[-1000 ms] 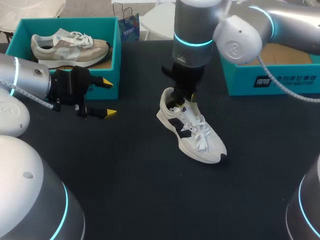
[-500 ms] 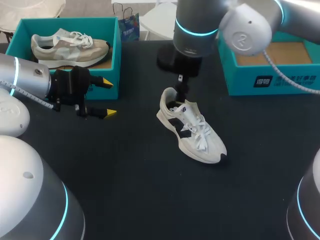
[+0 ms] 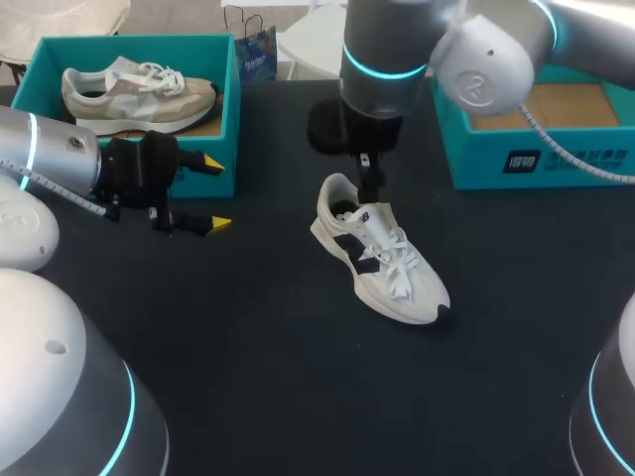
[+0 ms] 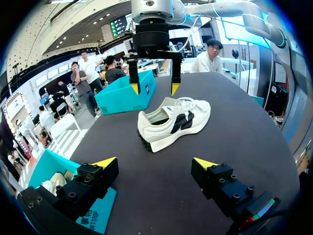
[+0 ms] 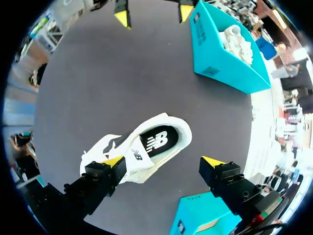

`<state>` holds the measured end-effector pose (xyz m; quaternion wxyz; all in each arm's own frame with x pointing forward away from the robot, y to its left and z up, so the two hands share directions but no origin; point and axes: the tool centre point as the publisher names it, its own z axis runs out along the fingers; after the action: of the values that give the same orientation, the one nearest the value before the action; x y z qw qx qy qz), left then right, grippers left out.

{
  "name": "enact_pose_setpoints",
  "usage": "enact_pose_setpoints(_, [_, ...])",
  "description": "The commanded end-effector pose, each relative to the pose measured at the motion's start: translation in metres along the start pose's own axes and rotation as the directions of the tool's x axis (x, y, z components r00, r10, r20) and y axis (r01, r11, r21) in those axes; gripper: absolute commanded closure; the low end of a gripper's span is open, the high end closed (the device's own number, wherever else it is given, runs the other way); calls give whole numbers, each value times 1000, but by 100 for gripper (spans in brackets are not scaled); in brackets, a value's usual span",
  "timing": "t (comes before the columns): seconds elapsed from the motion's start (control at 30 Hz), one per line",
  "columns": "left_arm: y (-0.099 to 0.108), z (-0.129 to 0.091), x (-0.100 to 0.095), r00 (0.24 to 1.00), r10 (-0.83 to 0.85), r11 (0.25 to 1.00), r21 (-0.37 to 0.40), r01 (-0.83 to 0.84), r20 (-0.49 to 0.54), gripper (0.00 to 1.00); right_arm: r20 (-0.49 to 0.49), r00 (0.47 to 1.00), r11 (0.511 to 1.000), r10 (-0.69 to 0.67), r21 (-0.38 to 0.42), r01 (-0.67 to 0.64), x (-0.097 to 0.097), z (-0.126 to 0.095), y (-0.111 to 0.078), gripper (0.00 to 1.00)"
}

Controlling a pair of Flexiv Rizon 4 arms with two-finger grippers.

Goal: Take the shoe out of the shoebox, open the shoe tongue, remove and reinsert the insole, then place the shoe into the shoebox

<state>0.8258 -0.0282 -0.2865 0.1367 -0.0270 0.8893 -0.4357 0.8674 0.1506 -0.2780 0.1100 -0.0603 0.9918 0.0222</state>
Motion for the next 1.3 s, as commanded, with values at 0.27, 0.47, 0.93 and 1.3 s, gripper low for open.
enact_pose_setpoints(0.27, [0,0,0,1000,1,1000,-3,-1,-1,0,-26,938,934,-347,86,348,-34,30,26,0])
enact_pose_setpoints(0.47, [0,0,0,1000,1,1000,-3,-1,-1,0,-42,903,900,-427,69,429,-44,45,39,0])
enact_pose_setpoints(0.93, [0,0,0,1000,1,1000,-3,-1,-1,0,-75,898,894,-434,85,440,-53,89,35,2])
enact_pose_setpoints(1.3, [0,0,0,1000,1,1000,-3,-1,-1,0,-99,900,896,-424,101,433,-48,101,27,100])
